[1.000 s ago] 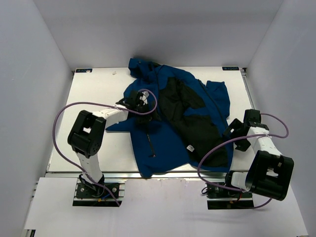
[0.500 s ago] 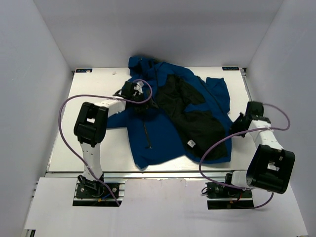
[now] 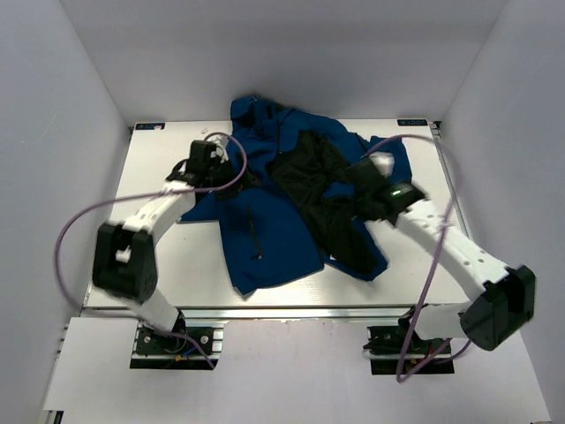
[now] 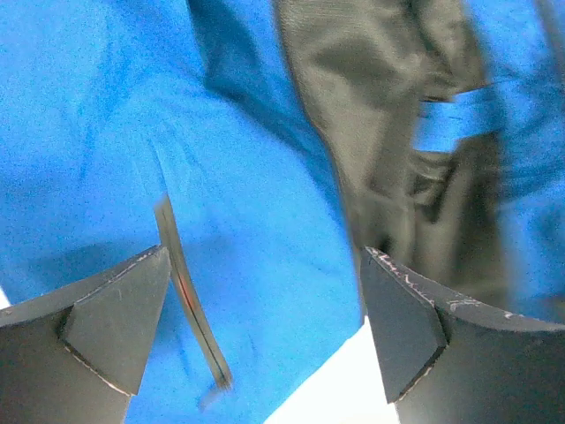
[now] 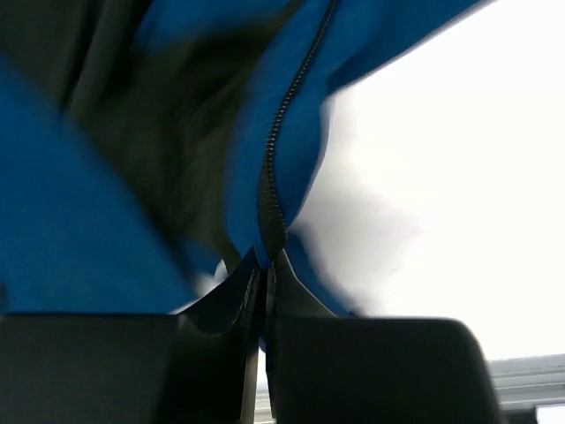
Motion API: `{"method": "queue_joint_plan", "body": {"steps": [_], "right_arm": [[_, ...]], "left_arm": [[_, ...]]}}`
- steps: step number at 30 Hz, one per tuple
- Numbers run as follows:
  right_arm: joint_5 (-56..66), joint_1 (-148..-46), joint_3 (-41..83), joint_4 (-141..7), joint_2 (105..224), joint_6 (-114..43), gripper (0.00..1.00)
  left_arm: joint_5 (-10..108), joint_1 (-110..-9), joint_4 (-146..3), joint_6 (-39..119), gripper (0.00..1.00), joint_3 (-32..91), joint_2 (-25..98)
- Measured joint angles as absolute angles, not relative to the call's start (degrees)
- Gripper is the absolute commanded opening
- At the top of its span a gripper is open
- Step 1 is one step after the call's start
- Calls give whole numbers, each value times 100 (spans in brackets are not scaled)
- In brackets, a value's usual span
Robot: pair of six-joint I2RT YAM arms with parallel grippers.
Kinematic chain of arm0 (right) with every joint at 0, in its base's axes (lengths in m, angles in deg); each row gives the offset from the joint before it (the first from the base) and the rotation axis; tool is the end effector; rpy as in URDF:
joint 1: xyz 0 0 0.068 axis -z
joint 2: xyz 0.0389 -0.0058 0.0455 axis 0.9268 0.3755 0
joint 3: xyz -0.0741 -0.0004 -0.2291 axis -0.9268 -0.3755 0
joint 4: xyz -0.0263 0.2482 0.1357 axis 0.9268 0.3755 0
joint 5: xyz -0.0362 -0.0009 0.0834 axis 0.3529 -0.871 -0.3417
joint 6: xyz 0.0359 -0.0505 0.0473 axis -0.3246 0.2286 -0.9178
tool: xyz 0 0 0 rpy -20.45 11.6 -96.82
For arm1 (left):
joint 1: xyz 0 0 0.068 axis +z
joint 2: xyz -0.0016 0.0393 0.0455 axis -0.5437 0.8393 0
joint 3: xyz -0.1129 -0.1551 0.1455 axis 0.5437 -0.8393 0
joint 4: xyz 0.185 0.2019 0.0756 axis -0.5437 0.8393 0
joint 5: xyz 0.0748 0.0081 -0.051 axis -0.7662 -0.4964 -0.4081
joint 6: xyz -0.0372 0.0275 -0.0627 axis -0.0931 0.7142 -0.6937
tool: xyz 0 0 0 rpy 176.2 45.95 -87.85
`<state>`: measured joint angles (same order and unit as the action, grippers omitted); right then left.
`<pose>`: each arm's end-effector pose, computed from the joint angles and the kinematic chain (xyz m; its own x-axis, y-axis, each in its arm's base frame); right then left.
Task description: Zip up the jacket
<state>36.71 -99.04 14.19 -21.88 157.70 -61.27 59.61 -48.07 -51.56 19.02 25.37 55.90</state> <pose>0.2845 0.1396 0.2639 -0.7020 0.1454 -0.6972 0.1457 0.9876 0.0592 0.3842 -0.1264 0.1773 -0.8273 -0.3066 -0.4708 0.0263 0.8159 -0.5776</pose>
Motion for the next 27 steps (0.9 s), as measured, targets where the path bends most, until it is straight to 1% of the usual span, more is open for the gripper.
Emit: {"method": "queue_joint_plan", "body": {"steps": [2, 3, 4, 5, 6, 9, 11, 12, 13, 14, 18, 21, 24, 27], "right_arm": [[4012, -10966, 1445, -1908, 16128, -6435, 0], [4117, -11482, 1498, -1814, 16406, -6572, 8], [4257, -12050, 1592, -1713, 16788, -6732, 12], [4357, -12553, 1683, -1657, 17182, -6835, 20], [4421, -13005, 1791, -1619, 17577, -6911, 38], [4349, -14102, 1948, -1711, 18441, -6885, 65], [4106, -14399, 1900, -1871, 18513, -6734, 76], [4036, -14520, 1773, -1932, 18349, -6743, 80], [3927, -14511, 1600, -2144, 18124, -6688, 87], [3844, -14454, 1436, -2258, 17842, -6651, 89], [3341, -14006, 623, -2913, 16249, -6459, 89], [2840, -13527, 92, -3407, 15300, -6319, 89], [2351, -13023, -393, -3648, 14946, -6262, 89], [2045, -12730, -627, -3650, 15114, -6135, 89]], "left_arm": [[5813, -4825, -4983, 1814, 98, 2176, 4816], [5732, -4827, -4889, 1781, 98, 2045, 4471], [5623, -4827, -4780, 1740, 98, 1931, 4147], [5524, -4827, -4655, 1716, 98, 1842, 3843], [5417, -4827, -4564, 1694, 98, 1787, 3616], [5116, -4827, -4363, 1650, 98, 1562, 3087], [5006, -4827, -4236, 1635, 98, 1396, 2895], [4980, -4825, -4201, 1633, 98, 1306, 2849], [4978, -4825, -4177, 1631, 98, 1225, 2829], [4980, -4825, -4155, 1631, 98, 1145, 2829], [5140, -4825, -4105, 1635, 98, 823, 2886], [5441, -4844, -4231, 1637, 98, 644, 3037], [5596, -4980, -4459, 1642, 98, 635, 3411], [5599, -5229, -4577, 1659, 98, 714, 3894]]}}
